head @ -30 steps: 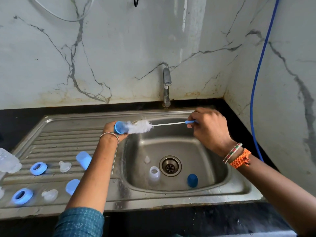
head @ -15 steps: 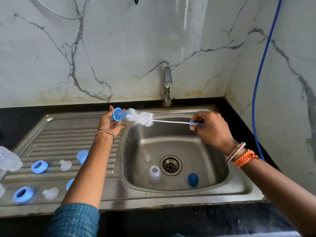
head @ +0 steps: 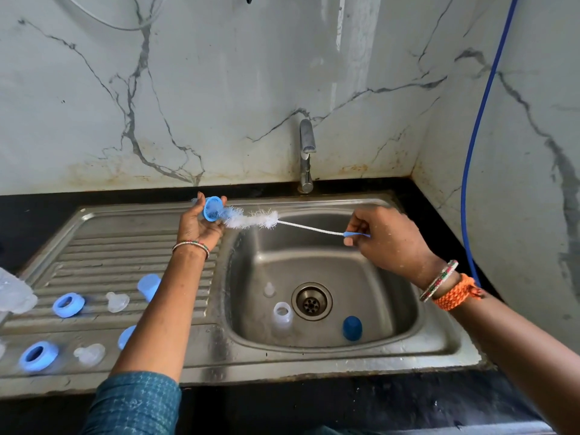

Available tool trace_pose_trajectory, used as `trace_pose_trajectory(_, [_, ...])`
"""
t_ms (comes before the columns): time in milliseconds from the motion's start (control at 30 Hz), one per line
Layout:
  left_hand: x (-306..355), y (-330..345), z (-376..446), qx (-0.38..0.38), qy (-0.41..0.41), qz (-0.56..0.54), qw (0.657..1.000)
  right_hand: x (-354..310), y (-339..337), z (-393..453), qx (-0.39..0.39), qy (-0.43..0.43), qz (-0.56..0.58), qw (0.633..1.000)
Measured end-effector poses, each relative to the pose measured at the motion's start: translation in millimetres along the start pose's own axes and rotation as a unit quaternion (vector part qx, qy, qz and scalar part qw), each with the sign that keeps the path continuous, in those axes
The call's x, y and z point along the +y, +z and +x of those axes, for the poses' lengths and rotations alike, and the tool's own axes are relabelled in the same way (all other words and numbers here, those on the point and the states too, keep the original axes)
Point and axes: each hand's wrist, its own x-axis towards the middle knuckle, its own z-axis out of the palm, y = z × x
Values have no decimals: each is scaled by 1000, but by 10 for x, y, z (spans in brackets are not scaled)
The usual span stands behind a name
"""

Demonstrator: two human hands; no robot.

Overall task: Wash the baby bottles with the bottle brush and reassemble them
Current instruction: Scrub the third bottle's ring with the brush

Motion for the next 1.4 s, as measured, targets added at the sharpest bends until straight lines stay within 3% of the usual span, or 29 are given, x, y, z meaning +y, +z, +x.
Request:
trace_pose_trajectory(67, [2,-29,28,-16,1,-6,1000,11,-20,28,-79,35,79,993])
trace_pose_trajectory(133, [-4,-52,74,-25,17,-14,999,0,-38,23,-203,80,220,951])
trace_pose_trajectory(167, [-10,-52,78,-25,19,-15,999,2,-39,18,-228,86,244,939])
trace_pose_trajectory(233, [6,-71,91,-28,21,-14,999,23,-7,16,-199,69,201,957])
trace_pose_trajectory(300, [26,-75,62,-27,16,5,999,42,25,22,-107,43,103,988])
trace_pose_trajectory(400, [20,-14,-27,-8,9,25,1000,17,7,29,-3,46,65,997])
trace_pose_trajectory(467, [-7,24,-56,-1,7,21,1000,12,-15,59,-77,69,120,987])
trace_pose_trajectory(533, [-28,48,-58,-5,3,25,1000,-25,-23,54,-185,107,216,953])
trace_pose_trajectory(600, [-26,71,-73,-1,4,36,999,-34,-16,29,-210,104,226,946])
trace_pose_trajectory(700, [-2,25,-35,4,11,47,999,-18,13,25,-114,46,140,983])
trace_pose_trajectory(833, [-14,-20,27,14,19,43,999,-54,-16,-9,-51,18,45,998])
trace_pose_trajectory(933, [10,-34,17,-12,8,35,999,-90,-23,-43,39,8,-29,999])
trace_pose_trajectory(1000, [5,-42,16,-29,-8,27,999,-69,-65,-6,-16,35,-16,999])
trace_pose_trajectory(1067, [-10,-25,11,-23,0,16,1000,-63,-91,22,-166,69,116,977])
trace_pose_trajectory(1133, [-18,-21,25,0,2,13,1000,-66,-99,11,-232,82,213,946])
trace_pose_trajectory(1200, [3,-27,7,-12,-7,5,1000,-54,-90,7,-190,70,167,965])
trace_pose_trajectory(1267, [18,-19,-22,-27,-4,16,1000,-38,-52,-7,-79,58,38,995])
trace_pose_trajectory(1333, [4,16,-43,-20,7,37,999,-70,-38,-40,43,48,-52,997])
trace_pose_trajectory(1400, [-24,24,-19,-14,9,30,999,-58,-22,-27,88,27,-53,994])
